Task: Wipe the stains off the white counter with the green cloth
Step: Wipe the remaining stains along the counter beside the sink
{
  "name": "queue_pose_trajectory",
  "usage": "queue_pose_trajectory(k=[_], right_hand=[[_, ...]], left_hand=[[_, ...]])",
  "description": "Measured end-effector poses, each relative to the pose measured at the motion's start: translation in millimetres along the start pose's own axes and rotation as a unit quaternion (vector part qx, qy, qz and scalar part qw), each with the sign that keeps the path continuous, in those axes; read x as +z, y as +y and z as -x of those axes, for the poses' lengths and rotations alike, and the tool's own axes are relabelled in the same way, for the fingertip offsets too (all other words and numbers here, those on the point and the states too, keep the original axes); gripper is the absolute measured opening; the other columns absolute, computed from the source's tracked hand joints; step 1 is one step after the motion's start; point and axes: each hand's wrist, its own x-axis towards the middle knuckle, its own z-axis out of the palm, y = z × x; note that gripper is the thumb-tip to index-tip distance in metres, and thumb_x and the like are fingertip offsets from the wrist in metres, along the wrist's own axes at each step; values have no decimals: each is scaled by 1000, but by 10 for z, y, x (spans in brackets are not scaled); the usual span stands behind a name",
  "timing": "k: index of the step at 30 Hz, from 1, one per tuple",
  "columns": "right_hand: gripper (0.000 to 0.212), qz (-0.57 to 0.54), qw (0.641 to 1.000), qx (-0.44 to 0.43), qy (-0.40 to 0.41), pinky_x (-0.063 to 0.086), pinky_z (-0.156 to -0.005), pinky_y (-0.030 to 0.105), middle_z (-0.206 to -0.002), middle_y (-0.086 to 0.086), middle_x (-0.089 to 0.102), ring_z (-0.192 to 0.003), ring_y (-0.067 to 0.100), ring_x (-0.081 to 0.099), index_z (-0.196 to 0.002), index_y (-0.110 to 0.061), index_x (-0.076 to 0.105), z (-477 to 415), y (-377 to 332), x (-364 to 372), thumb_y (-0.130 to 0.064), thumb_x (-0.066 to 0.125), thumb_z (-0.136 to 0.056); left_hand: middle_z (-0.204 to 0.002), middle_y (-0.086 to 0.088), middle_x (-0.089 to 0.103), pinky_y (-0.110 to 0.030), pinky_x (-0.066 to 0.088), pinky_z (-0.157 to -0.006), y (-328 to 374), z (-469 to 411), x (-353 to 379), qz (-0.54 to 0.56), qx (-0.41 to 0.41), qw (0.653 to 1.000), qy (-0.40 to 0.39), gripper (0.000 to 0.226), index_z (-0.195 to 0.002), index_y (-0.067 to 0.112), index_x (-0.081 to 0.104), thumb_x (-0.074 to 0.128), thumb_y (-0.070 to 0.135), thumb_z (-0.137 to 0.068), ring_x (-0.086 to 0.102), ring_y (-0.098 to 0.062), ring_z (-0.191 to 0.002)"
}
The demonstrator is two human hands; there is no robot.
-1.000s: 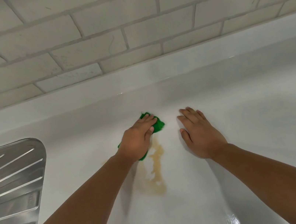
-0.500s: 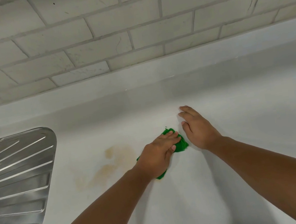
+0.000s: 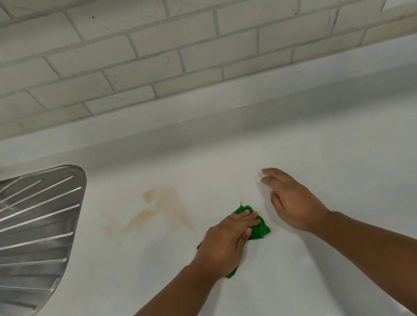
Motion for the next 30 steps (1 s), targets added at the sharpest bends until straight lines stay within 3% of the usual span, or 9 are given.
queue_pose_trajectory(k=[3, 6, 11, 20, 24, 26, 28, 30], right_hand=[[42, -5, 1000, 1, -4, 19, -118, 26, -154, 4, 37, -145, 17, 27, -140, -8, 50, 198, -1, 2, -8, 44, -98], [43, -12, 1000, -16, -8, 25, -119, 35, -152, 7, 41, -144, 20, 29, -138, -6, 51, 418, -10, 9, -7, 44, -96], [47, -16, 1000, -23, -14, 20, -118, 30, -150, 9, 44, -143, 22, 31, -137, -5, 52, 723, -62, 0, -14, 37, -93], [44, -19, 998, -52, -42, 15, -119, 30, -153, 7, 39, -146, 23, 27, -141, -8, 49, 1086, -130, -21, -11, 41, -98], [44, -16, 997, -56, -55, 9, -119, 25, -156, 4, 34, -148, 19, 21, -144, -10, 46, 1122, -181, -35, -10, 42, -100], [45, -14, 996, -62, -60, 8, -119, 24, -157, 3, 33, -148, 18, 19, -145, -11, 44, 1125, -210, -39, -10, 41, -101], [45, -13, 996, -69, -60, 7, -119, 24, -157, 3, 32, -148, 18, 19, -146, -11, 42, 1136, -238, -41, -11, 41, -101], [45, -16, 996, -74, -55, 8, -119, 24, -157, 2, 32, -148, 17, 19, -146, -12, 42, 1152, -271, -41, -11, 41, -101]], left_hand=[[-138, 18, 54, -30, 39, -111, 191, 192, 76, 12, -13, 1000, 0, 34, -133, 26, 58, 42, 25, -103, 40, 3, -135], [-141, 18, 52, -30, 37, -112, 389, 377, 123, -1, -20, 1000, -9, 35, -136, 26, 56, 41, 28, -104, 36, 3, -137], [-149, 17, 41, -29, 29, -117, 646, 677, 176, -64, 6, 997, -48, 40, -141, 27, 50, 45, 37, -103, 25, 3, -143], [-144, 8, 51, -30, 33, -115, 663, 1293, -30, -51, -11, 998, -16, 36, -134, 18, 59, 56, 22, -98, 36, -7, -141], [-144, 9, 50, -31, 35, -114, 411, 1640, -392, -87, -91, 992, 29, 34, -131, 18, 62, 54, 21, -97, 38, -6, -139], [-139, 8, 53, -30, 39, -110, 281, 1760, -628, -109, -180, 974, 81, 33, -129, 20, 62, 54, 19, -97, 46, -9, -135], [-132, 0, 62, -25, 42, -99, 186, 1859, -875, -114, -316, 931, 141, 33, -130, 24, 62, 53, 18, -99, 57, -22, -123], [-130, -8, 64, -26, 40, -96, 95, 1988, -1080, -102, -417, 882, 195, 33, -133, 25, 59, 48, 24, -101, 57, -29, -120]])
